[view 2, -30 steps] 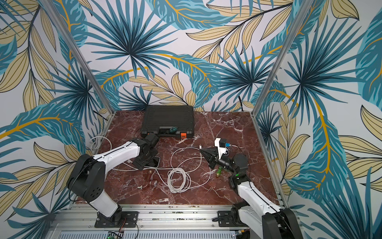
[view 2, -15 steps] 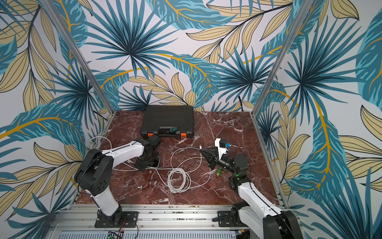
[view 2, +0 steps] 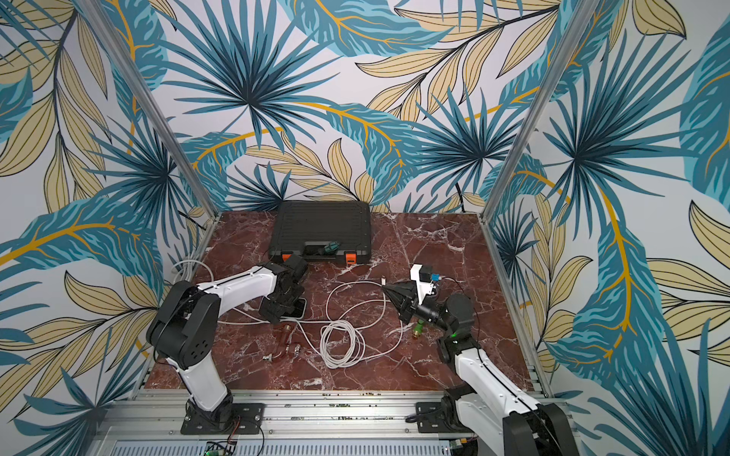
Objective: Plug the charging cable into the phone
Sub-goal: Pick up the phone at the center of the board.
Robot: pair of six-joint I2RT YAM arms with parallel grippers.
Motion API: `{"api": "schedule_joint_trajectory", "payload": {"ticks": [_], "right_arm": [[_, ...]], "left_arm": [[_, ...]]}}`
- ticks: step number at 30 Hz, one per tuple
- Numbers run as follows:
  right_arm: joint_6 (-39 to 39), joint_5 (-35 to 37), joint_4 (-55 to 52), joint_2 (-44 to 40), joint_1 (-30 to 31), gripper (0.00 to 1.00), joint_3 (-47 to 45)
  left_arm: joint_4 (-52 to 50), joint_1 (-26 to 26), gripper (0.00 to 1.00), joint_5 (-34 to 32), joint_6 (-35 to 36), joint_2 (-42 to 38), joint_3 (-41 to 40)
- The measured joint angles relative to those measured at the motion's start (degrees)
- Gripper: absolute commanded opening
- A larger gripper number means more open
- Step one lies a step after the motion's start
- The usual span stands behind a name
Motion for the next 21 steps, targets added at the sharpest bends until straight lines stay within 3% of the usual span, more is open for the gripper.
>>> {"api": "schedule_joint_trajectory", "payload": {"ticks": [21], "right_arm": [[0.0, 0.2, -1.4, -0.9, 0.3, 0.0, 0.0]], "left_arm": [[-1.6, 0.5, 1.0, -1.4, 1.3, 3.5, 4.9]]}}
